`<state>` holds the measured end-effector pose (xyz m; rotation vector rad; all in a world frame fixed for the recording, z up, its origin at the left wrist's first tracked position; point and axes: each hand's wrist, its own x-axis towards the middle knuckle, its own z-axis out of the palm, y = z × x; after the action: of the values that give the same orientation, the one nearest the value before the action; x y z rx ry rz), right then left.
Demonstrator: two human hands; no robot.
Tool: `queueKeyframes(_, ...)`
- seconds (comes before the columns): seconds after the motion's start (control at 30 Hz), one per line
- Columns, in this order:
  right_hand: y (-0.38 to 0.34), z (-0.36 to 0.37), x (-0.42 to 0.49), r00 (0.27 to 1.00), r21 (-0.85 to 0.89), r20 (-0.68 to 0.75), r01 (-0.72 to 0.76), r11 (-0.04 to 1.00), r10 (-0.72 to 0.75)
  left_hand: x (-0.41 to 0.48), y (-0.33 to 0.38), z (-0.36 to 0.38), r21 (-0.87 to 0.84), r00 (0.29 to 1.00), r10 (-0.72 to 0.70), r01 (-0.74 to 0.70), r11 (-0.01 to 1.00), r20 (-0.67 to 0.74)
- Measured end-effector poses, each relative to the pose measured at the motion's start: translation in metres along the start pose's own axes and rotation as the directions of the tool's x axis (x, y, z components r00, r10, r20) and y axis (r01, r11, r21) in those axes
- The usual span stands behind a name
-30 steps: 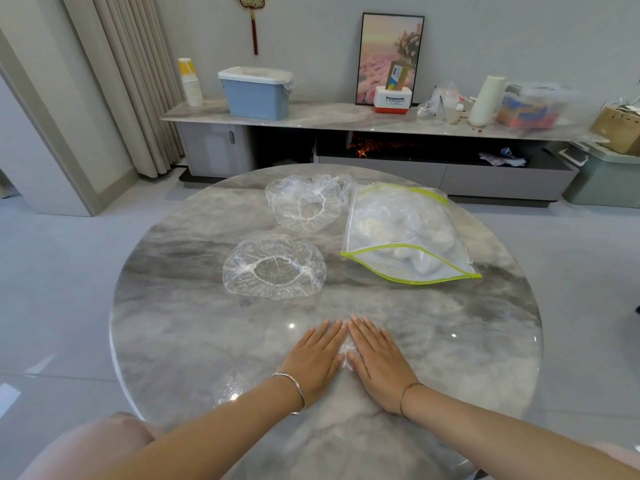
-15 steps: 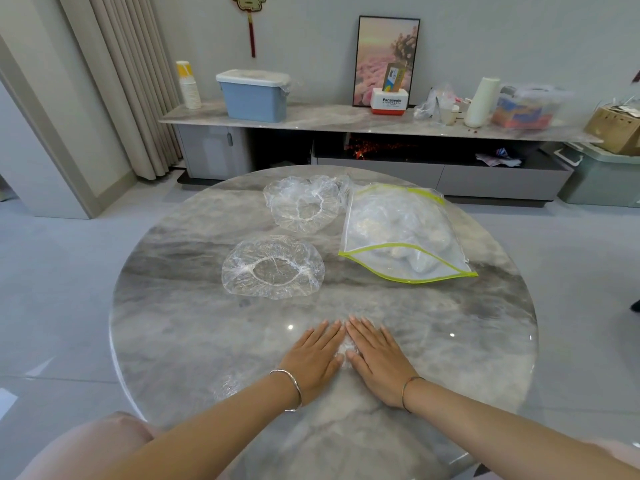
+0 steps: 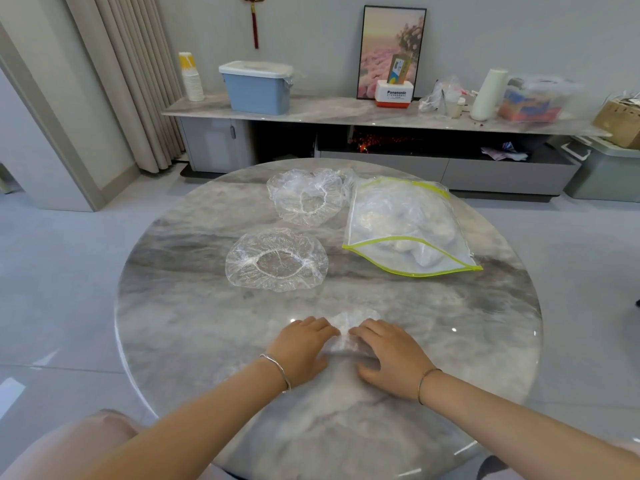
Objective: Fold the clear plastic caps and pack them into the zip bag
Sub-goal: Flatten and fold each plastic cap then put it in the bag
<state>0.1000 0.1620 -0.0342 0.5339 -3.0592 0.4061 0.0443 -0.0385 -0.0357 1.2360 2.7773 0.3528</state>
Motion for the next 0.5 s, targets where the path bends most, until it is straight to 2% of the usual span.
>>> queueKeyframes(0.07,0.001,0.002,0.004,0.997,0.099,-0.041,-0.064,0.993,0.068,0.003,-0.001,-0.002,-0.049,0.994,-0.097,0.095,0.994,-0.044)
queueKeyframes(0.13,0.002,0.0,0.007,0.976,0.253,-0.081,-0.174,0.952,0.2,0.004,-0.003,-0.005,-0.141,0.975,-0.21,0.199,0.97,-0.068)
queueKeyframes(0.23,0.006,-0.002,0.011,0.931,0.524,-0.031,-0.295,0.799,0.364,0.006,-0.003,-0.007,-0.341,0.952,-0.304,0.275,0.899,-0.037)
queueKeyframes(0.33,0.009,0.001,0.013,0.9,0.66,0.014,-0.335,0.672,0.435,0.005,0.0,-0.007,-0.392,0.93,-0.367,0.335,0.857,-0.009)
queueKeyframes(0.4,0.01,0.004,0.014,0.888,0.672,0.031,-0.358,0.648,0.458,0.005,-0.002,-0.003,-0.303,0.946,-0.312,0.273,0.913,-0.087)
queueKeyframes(0.47,0.011,0.005,0.016,0.88,0.667,0.042,-0.377,0.643,0.472,0.005,-0.002,-0.003,-0.157,0.977,-0.063,0.03,0.987,-0.205)
queueKeyframes(0.5,0.011,0.004,0.016,0.878,0.661,0.047,-0.386,0.644,0.477,0.005,0.0,-0.004,-0.114,0.974,0.068,-0.094,0.989,-0.215)
